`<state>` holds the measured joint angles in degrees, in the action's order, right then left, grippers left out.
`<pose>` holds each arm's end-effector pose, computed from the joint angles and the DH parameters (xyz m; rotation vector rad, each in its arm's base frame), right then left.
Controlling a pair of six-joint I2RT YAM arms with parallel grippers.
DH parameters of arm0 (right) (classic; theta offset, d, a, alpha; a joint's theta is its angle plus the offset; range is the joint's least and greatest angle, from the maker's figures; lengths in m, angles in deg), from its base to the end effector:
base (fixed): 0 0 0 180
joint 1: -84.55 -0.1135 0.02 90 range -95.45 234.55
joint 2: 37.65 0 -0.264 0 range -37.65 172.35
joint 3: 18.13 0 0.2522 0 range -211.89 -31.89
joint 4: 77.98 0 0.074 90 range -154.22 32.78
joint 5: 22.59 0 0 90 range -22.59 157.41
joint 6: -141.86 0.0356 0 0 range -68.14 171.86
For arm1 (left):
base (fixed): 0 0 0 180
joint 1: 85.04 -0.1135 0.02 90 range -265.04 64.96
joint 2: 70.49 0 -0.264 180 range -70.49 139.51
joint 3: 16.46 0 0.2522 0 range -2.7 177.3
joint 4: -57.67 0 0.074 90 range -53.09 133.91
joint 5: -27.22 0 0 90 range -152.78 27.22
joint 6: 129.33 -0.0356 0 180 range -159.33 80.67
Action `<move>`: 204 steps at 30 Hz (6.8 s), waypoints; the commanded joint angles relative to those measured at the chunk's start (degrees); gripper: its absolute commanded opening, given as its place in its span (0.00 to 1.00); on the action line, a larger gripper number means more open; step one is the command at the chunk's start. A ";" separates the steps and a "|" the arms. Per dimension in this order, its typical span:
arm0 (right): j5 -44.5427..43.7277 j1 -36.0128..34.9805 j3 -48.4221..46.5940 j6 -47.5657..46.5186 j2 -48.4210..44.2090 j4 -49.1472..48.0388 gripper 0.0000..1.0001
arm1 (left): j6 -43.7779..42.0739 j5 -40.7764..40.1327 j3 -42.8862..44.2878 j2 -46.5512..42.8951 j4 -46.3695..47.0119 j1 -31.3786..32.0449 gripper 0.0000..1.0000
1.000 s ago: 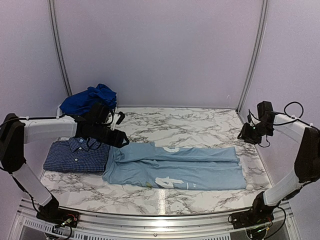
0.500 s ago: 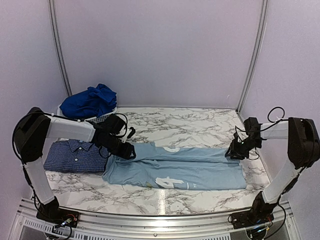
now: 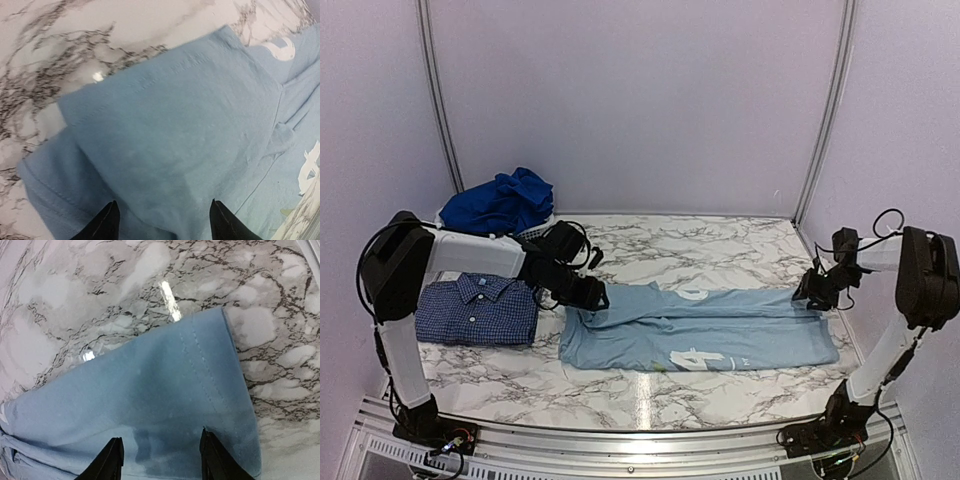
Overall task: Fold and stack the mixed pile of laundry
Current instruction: Fold the 1/3-folded T-shirt at the center of the board, then rotate the rectangle-folded T-shirt at the center of the board.
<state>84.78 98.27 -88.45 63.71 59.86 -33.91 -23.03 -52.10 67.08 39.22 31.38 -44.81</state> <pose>0.3071 -0.0640 0.1577 0.5471 2.7280 0.4173 0.3025 -0.2645 0.1644 0.6149 2.5064 -0.6275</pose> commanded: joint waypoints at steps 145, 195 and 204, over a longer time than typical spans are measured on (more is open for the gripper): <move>2.25 -21.91 -1.23 -7.37 -1.94 5.14 0.42 | 6.87 -1.24 -8.02 -13.07 -0.04 9.65 0.99; 0.02 -0.71 6.44 4.36 -8.57 0.59 0.37 | 2.89 -16.44 18.69 12.98 -13.14 -7.44 0.89; -0.03 -0.66 6.54 4.16 -7.21 0.62 0.03 | 4.24 -17.04 17.44 14.09 -12.96 -8.78 0.88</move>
<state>85.92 97.33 -81.78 67.69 52.78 -33.17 -20.00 -68.03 85.31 51.43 19.36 -52.24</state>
